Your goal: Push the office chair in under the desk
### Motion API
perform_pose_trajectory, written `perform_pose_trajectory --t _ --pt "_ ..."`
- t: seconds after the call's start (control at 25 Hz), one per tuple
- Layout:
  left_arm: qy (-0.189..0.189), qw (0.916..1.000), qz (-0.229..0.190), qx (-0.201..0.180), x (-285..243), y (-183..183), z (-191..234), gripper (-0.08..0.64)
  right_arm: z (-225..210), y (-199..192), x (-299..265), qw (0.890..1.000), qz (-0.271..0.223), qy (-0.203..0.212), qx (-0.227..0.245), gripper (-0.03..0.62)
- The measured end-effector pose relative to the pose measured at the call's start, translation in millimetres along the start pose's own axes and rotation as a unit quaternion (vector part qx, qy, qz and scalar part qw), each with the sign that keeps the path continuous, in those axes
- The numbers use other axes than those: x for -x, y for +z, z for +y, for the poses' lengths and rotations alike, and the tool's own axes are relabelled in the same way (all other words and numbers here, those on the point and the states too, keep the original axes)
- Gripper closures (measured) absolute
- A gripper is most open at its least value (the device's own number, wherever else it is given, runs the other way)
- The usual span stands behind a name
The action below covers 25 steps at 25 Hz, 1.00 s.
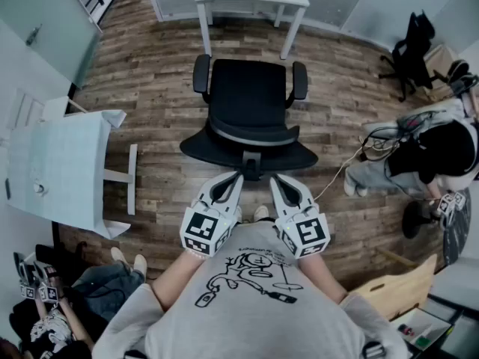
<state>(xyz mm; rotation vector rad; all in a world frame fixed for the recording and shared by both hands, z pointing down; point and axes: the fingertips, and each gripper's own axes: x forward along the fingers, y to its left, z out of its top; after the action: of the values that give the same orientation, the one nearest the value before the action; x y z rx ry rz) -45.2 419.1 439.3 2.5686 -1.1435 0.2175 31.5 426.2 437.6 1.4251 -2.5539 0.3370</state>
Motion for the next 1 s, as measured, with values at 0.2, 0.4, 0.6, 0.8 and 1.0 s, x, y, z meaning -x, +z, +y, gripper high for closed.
perform_pose_trajectory --t 0.2,0.4,0.6,0.8,1.0 --pt "-0.002 1.0000 0.003 -0.002 3.1 -1.5 7.3 0.557 5.6 3.0 -6.6 1.000 -0.004 -0.004 -0.001 0.557" --pt "-0.001 0.9969 0.032 -0.072 0.5 -12.8 12.1 0.554 14.1 4.1 -11.4 1.000 -0.015 0.013 0.009 0.555" --pt "0.002 0.9717 0.099 -0.214 -5.5 -50.8 28.2 0.435 7.4 -13.1 -13.3 0.995 0.019 0.016 0.096 0.551" --pt "0.018 0.9325 0.171 -0.317 -17.3 -94.9 56.4 0.397 -7.4 -48.2 -16.9 0.978 0.085 0.020 0.192 0.475" --pt "0.020 0.8887 0.238 -0.392 -30.7 -134.2 78.0 0.373 -34.7 -94.6 -27.9 0.950 0.155 0.027 0.268 0.415"
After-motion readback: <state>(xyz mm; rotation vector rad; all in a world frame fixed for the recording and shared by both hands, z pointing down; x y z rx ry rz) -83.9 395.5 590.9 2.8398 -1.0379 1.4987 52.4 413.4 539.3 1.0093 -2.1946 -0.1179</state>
